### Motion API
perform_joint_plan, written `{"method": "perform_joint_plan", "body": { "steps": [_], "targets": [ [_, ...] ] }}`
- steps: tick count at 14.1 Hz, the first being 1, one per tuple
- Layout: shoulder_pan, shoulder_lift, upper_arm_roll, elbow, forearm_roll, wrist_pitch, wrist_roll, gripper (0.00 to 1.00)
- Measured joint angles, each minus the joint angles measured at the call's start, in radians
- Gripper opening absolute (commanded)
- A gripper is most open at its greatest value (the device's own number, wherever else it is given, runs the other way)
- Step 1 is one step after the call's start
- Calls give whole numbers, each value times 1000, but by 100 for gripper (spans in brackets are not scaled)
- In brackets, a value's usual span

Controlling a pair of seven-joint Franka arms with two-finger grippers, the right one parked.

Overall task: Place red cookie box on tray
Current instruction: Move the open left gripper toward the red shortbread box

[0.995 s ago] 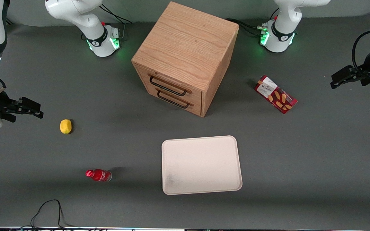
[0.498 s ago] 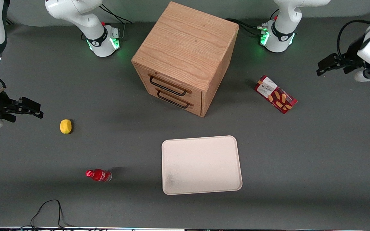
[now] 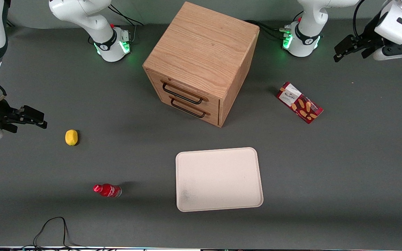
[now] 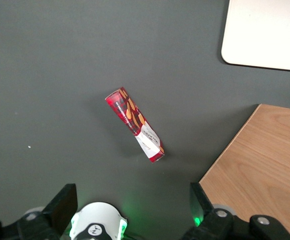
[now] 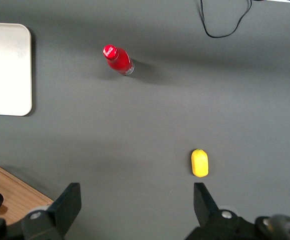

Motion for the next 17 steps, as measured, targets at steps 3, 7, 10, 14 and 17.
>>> {"method": "perform_joint_plan", "body": {
  "steps": [3, 7, 10, 14, 17],
  "targets": [
    [0, 0, -13, -11, 0, -14, -199, 100],
    [0, 0, -14, -17, 0, -25, -588, 100],
    [0, 0, -26, -30, 0, -27, -720, 100],
    [0, 2, -35, -153, 1, 82, -746, 100],
    [1, 9, -47, -297, 1, 264, -756, 100]
  ]
}}
